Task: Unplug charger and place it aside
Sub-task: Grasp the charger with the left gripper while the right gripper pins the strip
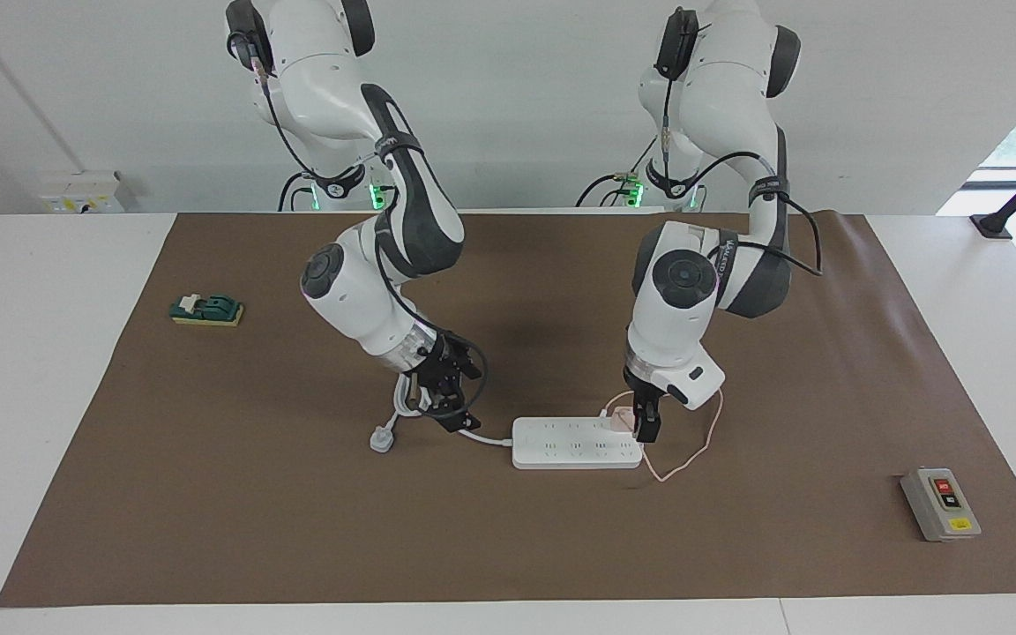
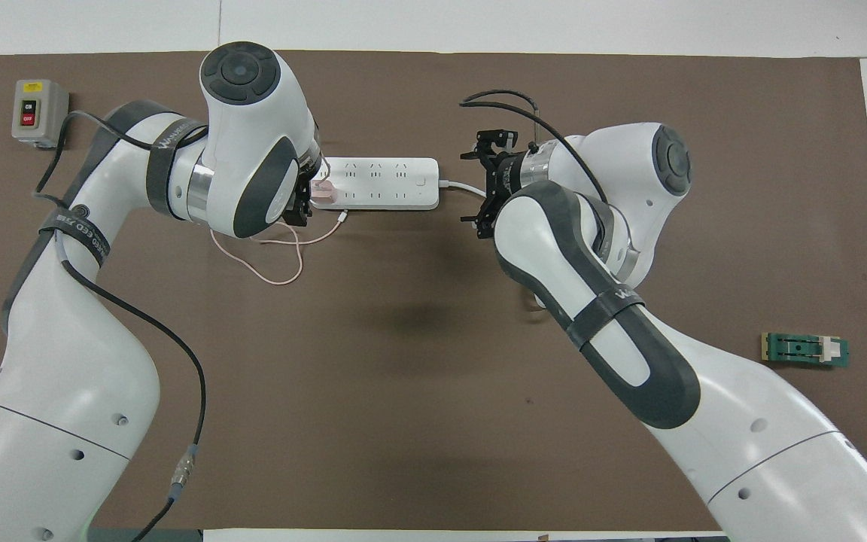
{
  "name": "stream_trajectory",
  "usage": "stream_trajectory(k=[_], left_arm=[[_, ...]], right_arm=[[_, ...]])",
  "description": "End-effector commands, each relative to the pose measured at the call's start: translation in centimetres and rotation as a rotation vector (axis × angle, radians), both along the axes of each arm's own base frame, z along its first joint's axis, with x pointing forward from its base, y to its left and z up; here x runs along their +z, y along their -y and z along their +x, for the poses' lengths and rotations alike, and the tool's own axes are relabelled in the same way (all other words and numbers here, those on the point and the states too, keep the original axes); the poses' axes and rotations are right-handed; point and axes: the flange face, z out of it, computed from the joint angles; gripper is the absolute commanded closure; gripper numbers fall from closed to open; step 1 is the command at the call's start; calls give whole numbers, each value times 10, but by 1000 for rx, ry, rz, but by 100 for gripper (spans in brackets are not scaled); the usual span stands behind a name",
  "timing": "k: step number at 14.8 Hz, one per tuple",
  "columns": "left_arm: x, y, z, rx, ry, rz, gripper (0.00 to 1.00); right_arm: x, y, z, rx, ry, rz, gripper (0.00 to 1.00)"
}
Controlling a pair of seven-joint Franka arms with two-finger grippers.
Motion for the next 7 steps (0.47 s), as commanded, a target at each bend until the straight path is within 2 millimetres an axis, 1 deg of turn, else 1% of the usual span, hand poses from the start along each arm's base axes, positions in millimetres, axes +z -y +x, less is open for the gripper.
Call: stream_trajectory(k=[1, 2, 4, 6, 7], left_arm=[[0, 3, 4, 11, 10, 16, 0], [-1, 3, 5, 9, 24, 9, 0], [-13, 7, 3, 0, 50, -6, 0], [-19, 9, 3, -3, 71, -17, 0], [-22, 8, 2, -2, 68, -16, 0]], right_arm=[[-2, -19, -4, -116, -57, 79, 0], [-2, -23, 1, -100, -93, 80, 0], [2, -31, 16, -74, -119, 50, 0], [-5, -38, 19, -19, -133, -2, 0], [-15, -41, 19, 8, -151, -25, 0]])
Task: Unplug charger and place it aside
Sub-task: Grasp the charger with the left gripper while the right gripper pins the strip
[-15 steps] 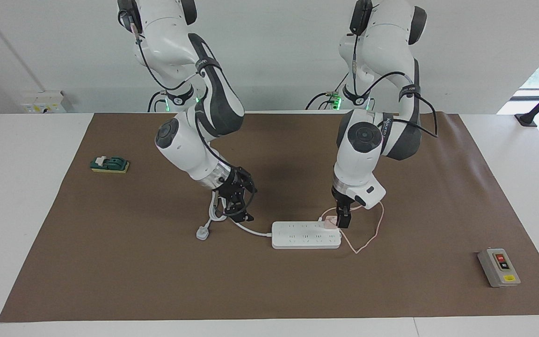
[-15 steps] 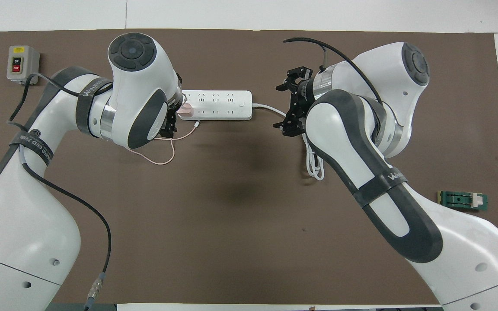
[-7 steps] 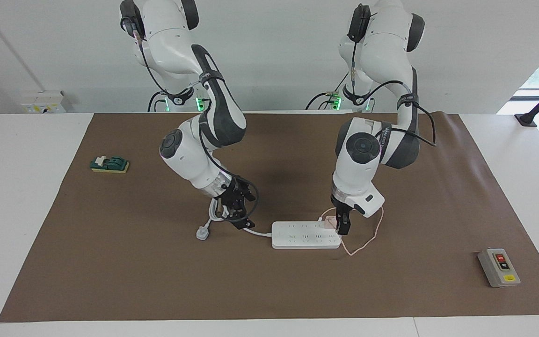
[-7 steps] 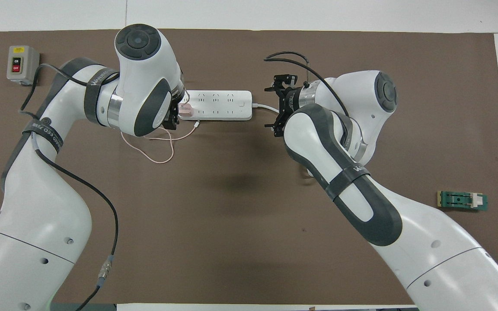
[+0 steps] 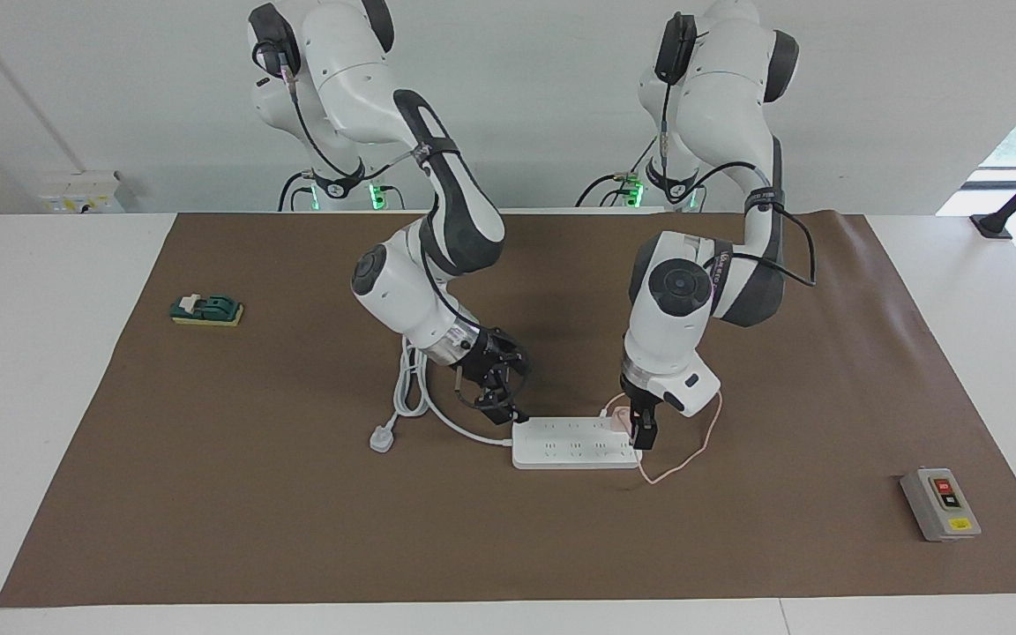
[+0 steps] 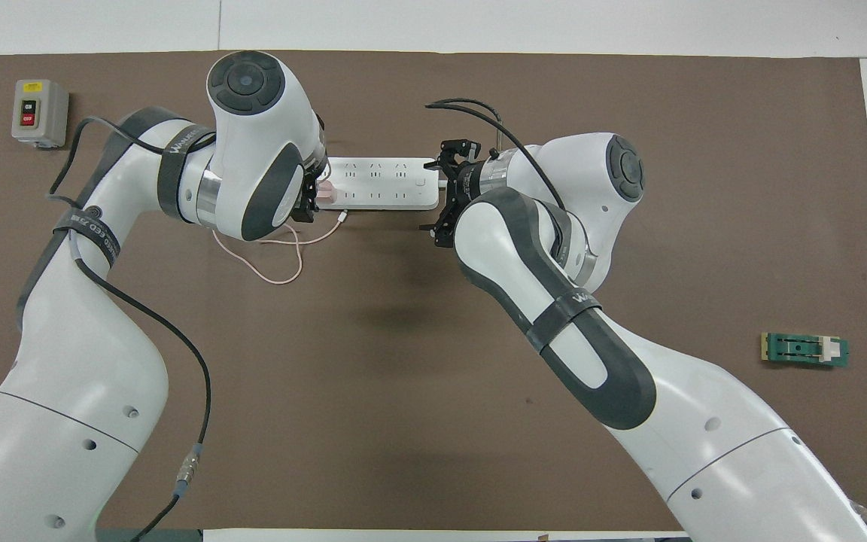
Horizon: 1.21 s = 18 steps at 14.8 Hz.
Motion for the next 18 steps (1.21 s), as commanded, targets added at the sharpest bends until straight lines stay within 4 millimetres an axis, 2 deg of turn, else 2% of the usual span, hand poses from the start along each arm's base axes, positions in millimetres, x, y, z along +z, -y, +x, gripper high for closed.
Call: stream_trajectory(k=[1, 2, 6, 9, 12, 14, 15, 18], left_arm=[[-13, 2, -4, 3, 18, 13, 0], [-19, 2, -8, 0, 15, 14, 0], [-26, -1, -13, -2, 5, 22, 0], [-24, 0, -17, -5, 5, 21, 0], [-16, -3, -23, -4, 8, 21, 0], [-13, -5, -25, -3, 9, 20, 0], [-12, -5, -25, -3, 11, 20, 3], [-13, -4, -24, -4, 19, 15, 20]], right_arm=[[-26, -11, 11, 68, -54, -51, 0], [-37, -16, 12, 115, -71, -84, 0], [-27, -23, 30, 141, -16, -106, 0], [-25, -24, 34, 145, 11, -113, 0], [-38, -12, 42, 116, 13, -116, 0], [-38, -12, 42, 117, 15, -116, 0], [-38, -12, 42, 118, 15, -117, 0], [-39, -15, 41, 134, 27, -122, 0]])
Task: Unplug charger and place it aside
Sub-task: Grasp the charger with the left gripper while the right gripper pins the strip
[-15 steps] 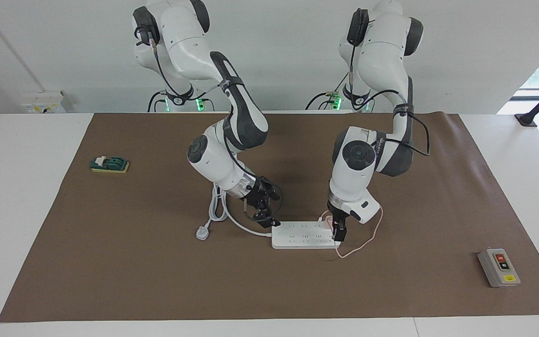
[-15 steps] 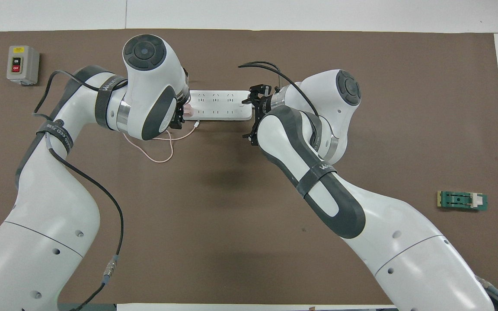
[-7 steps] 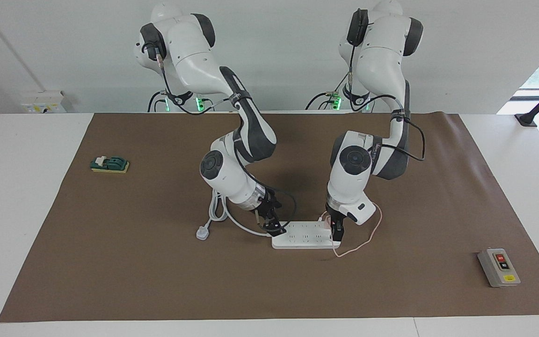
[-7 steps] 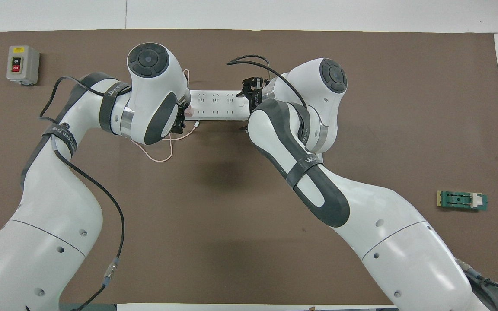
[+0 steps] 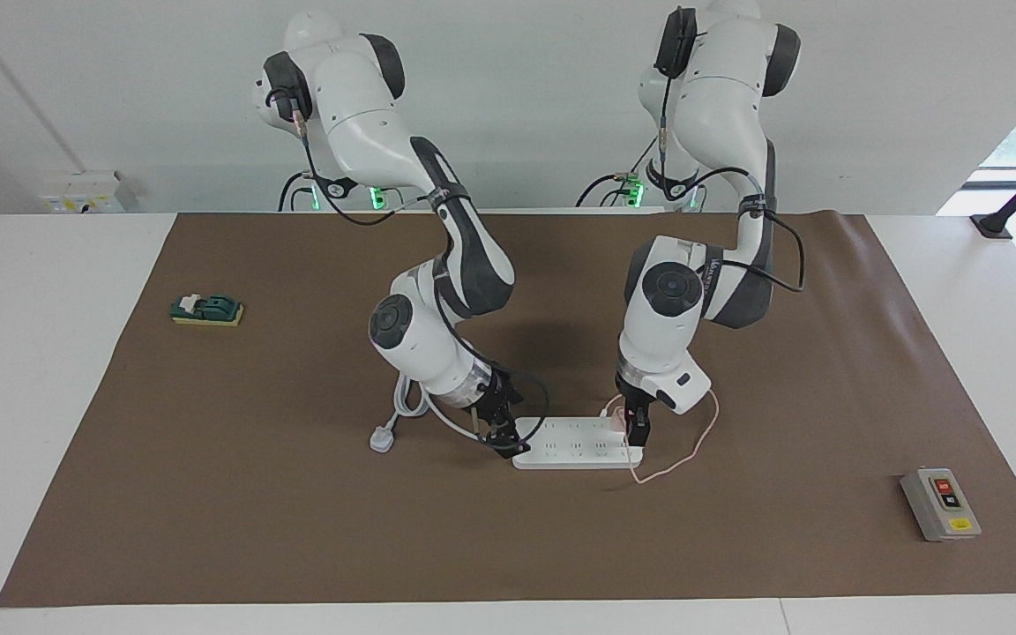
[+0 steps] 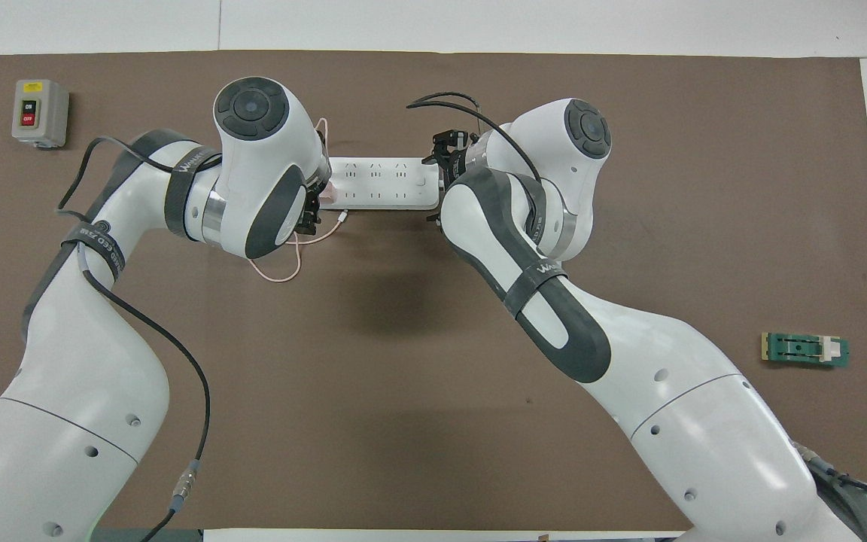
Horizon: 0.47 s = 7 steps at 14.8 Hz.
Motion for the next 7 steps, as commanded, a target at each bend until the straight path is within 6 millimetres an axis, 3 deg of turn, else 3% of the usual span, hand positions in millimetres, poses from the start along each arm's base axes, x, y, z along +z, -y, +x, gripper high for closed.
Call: stream_trajectory(k=[1, 2, 4, 5, 7], left_arm=[[3, -1, -7, 5, 24, 12, 29], [2, -1, -7, 5, 23, 13, 42], [2, -1, -7, 1, 27, 18, 94], [3, -1, -7, 0, 28, 19, 100], [2, -1, -6, 0, 26, 20, 100]], right_arm=[[-1, -3, 6, 8, 32, -11, 0], [-2, -2, 7, 6, 35, -11, 0], [-7, -1, 7, 13, 38, -12, 0], [-10, -1, 8, 11, 41, -12, 0], [-8, -3, 8, 0, 60, -7, 0]])
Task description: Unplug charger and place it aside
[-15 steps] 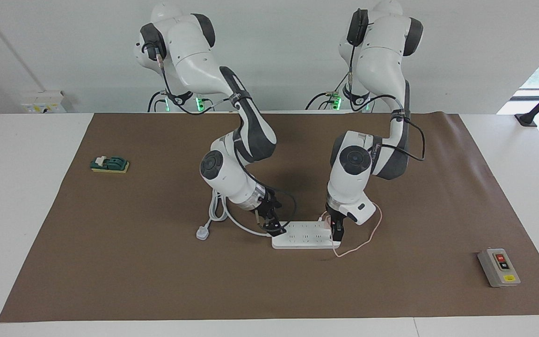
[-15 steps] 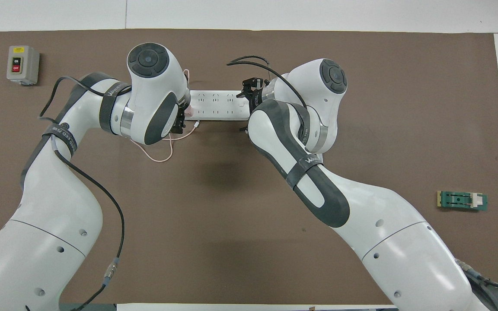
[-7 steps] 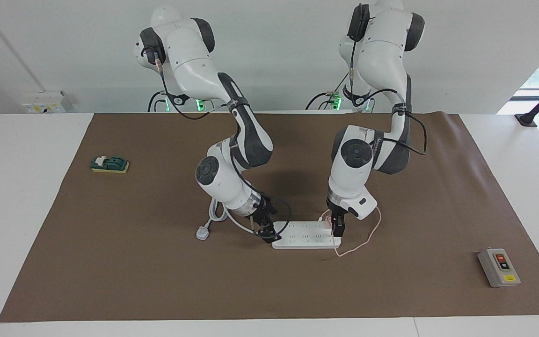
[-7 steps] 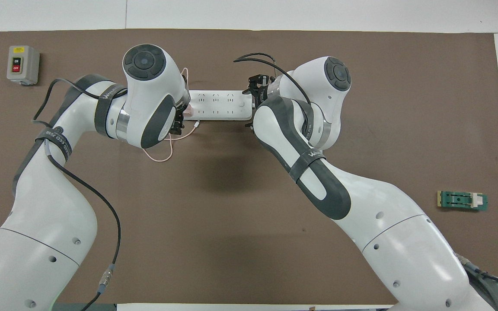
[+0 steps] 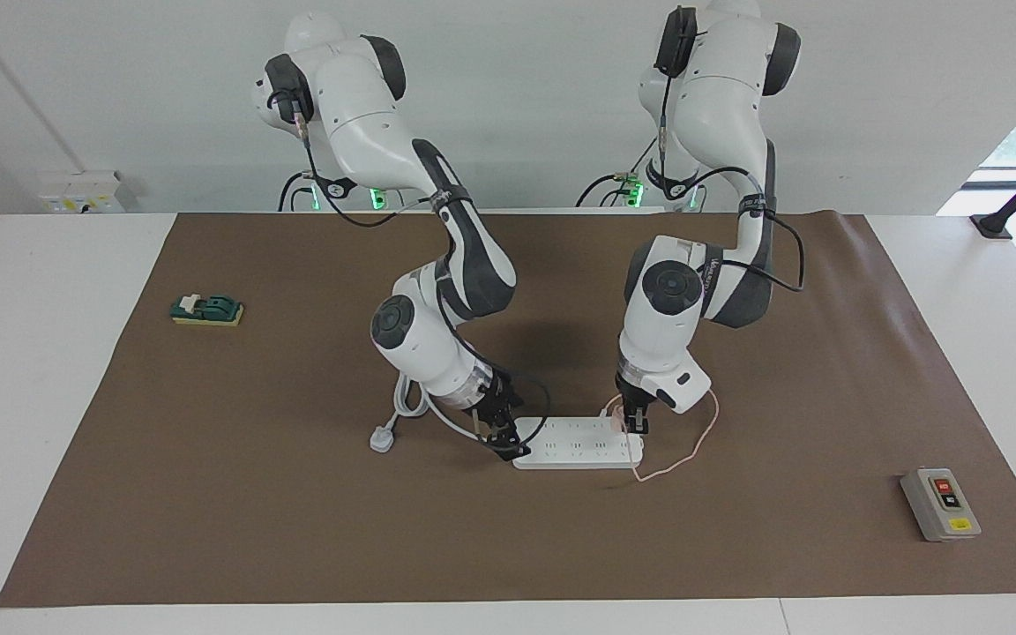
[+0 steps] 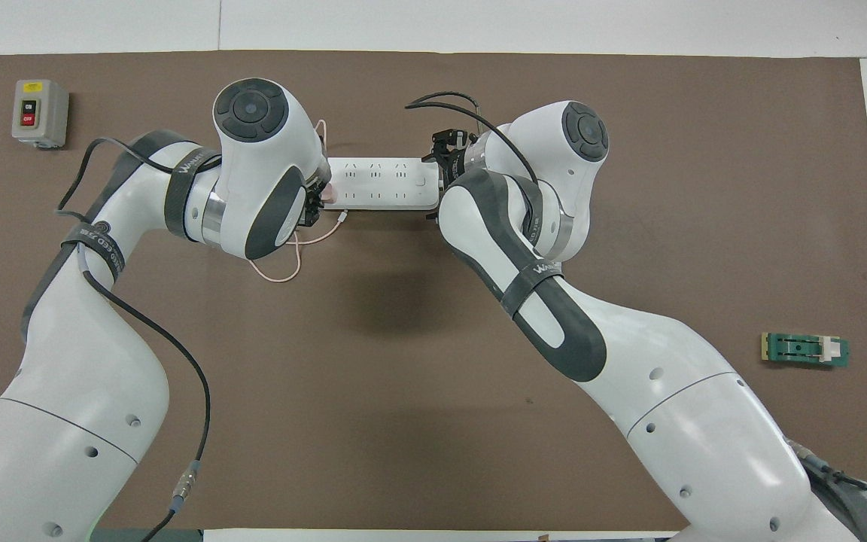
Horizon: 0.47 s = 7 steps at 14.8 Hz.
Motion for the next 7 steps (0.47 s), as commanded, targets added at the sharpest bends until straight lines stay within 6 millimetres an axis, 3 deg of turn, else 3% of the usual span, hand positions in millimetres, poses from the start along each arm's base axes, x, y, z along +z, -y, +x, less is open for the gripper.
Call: stream_trajectory(k=[1, 7], left_arm=[[0, 0, -8, -1, 9, 25, 100], [-2, 0, -7, -5, 8, 30, 100]], right_arm=[[-4, -4, 5, 14, 32, -5, 0], [-14, -4, 7, 9, 34, -8, 0]])
